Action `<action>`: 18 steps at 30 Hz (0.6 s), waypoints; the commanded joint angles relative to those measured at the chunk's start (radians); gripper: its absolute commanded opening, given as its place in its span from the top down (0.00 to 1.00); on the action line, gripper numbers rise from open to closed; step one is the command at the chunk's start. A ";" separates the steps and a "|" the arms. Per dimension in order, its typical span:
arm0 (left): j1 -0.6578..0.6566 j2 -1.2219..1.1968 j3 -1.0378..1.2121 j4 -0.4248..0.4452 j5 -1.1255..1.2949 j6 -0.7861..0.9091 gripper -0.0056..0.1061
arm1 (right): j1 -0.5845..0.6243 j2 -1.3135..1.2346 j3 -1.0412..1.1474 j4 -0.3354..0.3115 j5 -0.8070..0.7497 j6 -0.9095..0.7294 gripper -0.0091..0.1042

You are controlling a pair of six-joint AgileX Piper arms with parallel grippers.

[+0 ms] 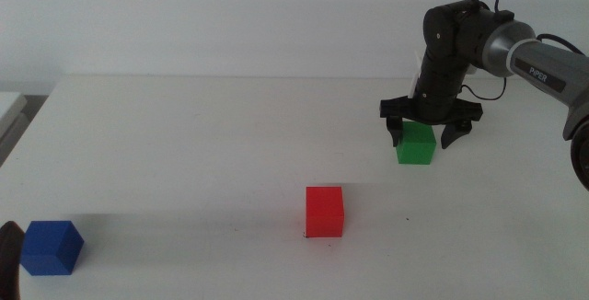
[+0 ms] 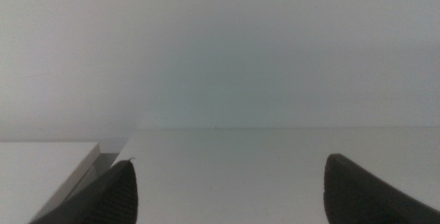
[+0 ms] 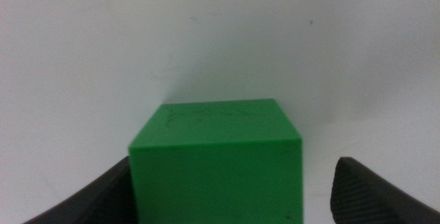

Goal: Stack red cubes first, then green, then blue cubes in a specific spot.

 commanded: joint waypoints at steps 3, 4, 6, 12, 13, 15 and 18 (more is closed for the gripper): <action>0.004 -0.003 0.000 -0.002 -0.013 -0.004 0.14 | 0.003 -0.004 0.003 -0.003 -0.016 0.004 0.17; 0.004 -0.003 0.000 -0.002 -0.013 -0.004 0.14 | 0.003 -0.002 0.003 -0.003 -0.016 0.004 0.20; 0.004 -0.003 0.000 -0.002 -0.013 -0.004 0.14 | 0.004 -0.001 0.003 -0.003 -0.016 0.004 0.38; 0.004 -0.003 0.000 -0.002 -0.013 -0.004 0.14 | 0.005 -0.001 0.003 0.004 -0.014 0.004 0.71; 0.004 -0.003 0.000 -0.002 -0.013 -0.004 0.14 | 0.007 -0.011 0.001 0.007 0.011 0.006 0.73; 0.004 -0.003 0.000 -0.002 -0.013 -0.004 0.14 | 0.017 -0.035 0.001 0.000 0.022 0.006 0.73; 0.004 -0.003 0.000 -0.002 -0.013 -0.004 0.14 | 0.038 -0.084 0.001 -0.023 0.022 0.008 0.73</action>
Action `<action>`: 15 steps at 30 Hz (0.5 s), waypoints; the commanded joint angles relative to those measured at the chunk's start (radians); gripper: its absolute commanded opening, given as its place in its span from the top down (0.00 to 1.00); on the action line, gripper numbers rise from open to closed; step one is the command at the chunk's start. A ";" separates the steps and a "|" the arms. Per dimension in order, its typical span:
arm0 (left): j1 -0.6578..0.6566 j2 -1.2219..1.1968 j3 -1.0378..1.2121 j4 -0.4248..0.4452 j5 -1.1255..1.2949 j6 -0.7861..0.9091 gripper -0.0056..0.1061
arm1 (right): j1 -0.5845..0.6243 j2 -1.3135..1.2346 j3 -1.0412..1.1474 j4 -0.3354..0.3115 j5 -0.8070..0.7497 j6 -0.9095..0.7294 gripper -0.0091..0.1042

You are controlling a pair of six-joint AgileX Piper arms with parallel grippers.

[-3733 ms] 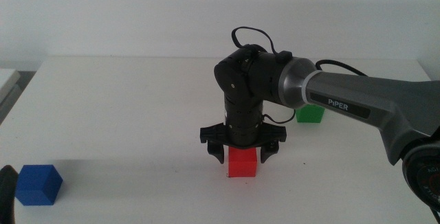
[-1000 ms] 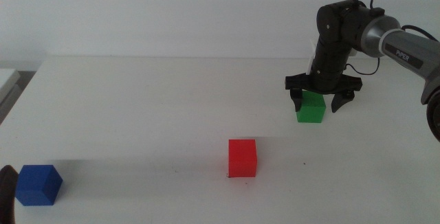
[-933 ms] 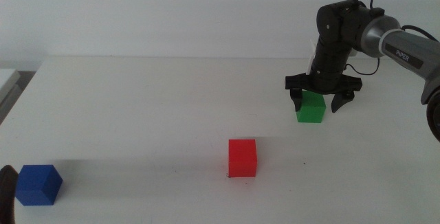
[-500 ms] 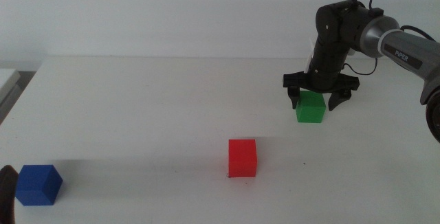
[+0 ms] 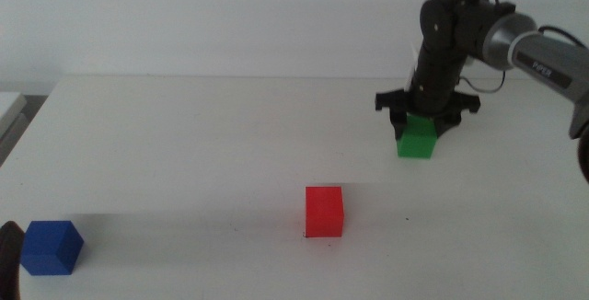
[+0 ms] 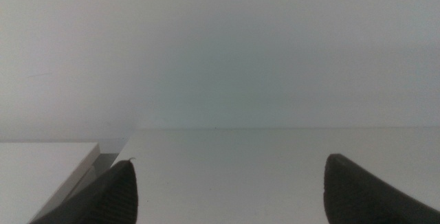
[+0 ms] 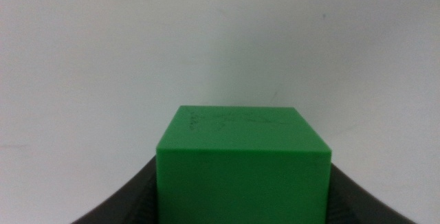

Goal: Stack red cubes first, then green, then blue cubes in a specific spot.

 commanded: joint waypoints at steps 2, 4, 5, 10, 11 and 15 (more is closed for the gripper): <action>0.004 -0.003 0.000 -0.002 -0.013 -0.004 0.14 | 0.034 -0.076 0.003 -0.050 0.008 0.023 0.73; 0.004 -0.003 0.000 -0.002 -0.013 -0.004 0.14 | 0.056 -0.106 0.006 -0.050 0.008 0.039 0.73; 0.004 -0.003 0.000 -0.002 -0.013 -0.004 0.14 | 0.071 -0.125 0.018 -0.050 0.008 0.056 0.73; 0.004 -0.003 0.000 -0.002 -0.013 -0.004 0.14 | 0.154 -0.218 0.136 -0.084 0.008 0.130 0.73; 0.004 -0.003 0.000 -0.002 -0.013 -0.004 0.14 | 0.174 -0.237 0.161 -0.085 0.008 0.148 0.73; 0.004 -0.003 0.000 -0.002 -0.013 -0.004 0.14 | 0.251 -0.292 0.218 -0.088 0.008 0.208 0.73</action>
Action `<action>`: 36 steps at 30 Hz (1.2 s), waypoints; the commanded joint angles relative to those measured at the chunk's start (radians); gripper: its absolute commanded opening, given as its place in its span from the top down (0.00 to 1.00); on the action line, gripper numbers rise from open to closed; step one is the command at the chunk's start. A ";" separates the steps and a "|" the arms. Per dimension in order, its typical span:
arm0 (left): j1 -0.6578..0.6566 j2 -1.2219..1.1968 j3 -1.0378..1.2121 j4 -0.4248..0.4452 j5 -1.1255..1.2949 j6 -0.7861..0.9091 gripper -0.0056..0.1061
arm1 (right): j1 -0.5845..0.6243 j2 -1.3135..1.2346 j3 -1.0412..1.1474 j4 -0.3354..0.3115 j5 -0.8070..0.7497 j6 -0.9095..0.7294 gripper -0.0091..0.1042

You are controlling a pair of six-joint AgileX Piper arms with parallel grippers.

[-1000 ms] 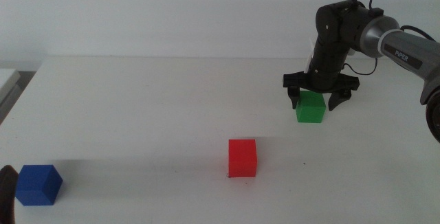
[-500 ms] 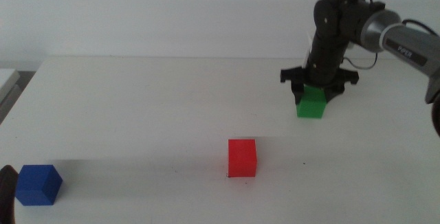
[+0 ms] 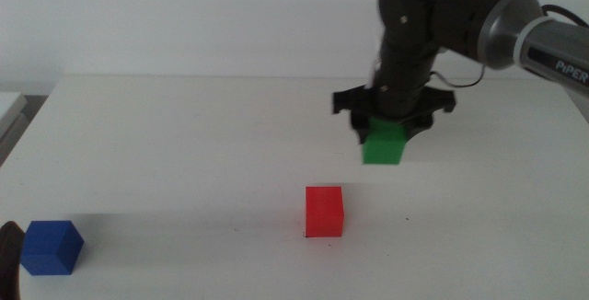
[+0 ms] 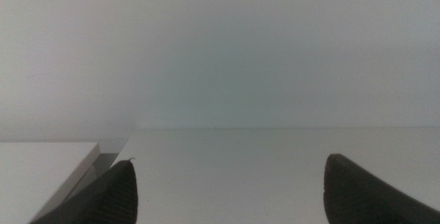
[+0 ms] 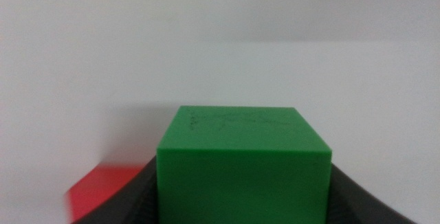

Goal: Stack red cubes first, then green, then blue cubes in a specific spot.

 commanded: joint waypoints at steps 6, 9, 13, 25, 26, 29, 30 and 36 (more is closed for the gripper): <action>0.004 -0.003 0.000 -0.002 -0.013 -0.004 0.14 | 0.129 -0.053 0.024 -0.009 0.004 0.095 0.73; 0.004 -0.003 0.000 -0.002 -0.013 -0.004 0.14 | 0.151 -0.047 0.024 0.024 0.004 0.117 0.73; 0.004 -0.003 0.000 -0.002 -0.013 -0.004 0.14 | 0.181 -0.041 0.024 -0.014 0.004 0.158 0.73; 0.004 -0.003 0.000 -0.002 -0.013 -0.004 0.14 | 0.222 -0.006 0.024 -0.013 0.004 0.193 0.73; 0.004 -0.003 0.000 -0.002 -0.013 -0.004 0.14 | 0.222 -0.006 0.028 -0.013 0.004 0.193 0.73; 0.004 -0.003 0.000 -0.002 -0.013 -0.004 0.14 | 0.222 -0.006 0.034 -0.013 0.004 0.196 0.73; 0.004 -0.003 0.000 -0.002 -0.013 -0.004 0.14 | 0.222 -0.006 0.034 -0.015 0.004 0.196 0.73; 0.004 -0.003 0.000 -0.002 -0.013 -0.004 0.14 | 0.222 -0.004 0.046 -0.021 0.004 0.196 0.73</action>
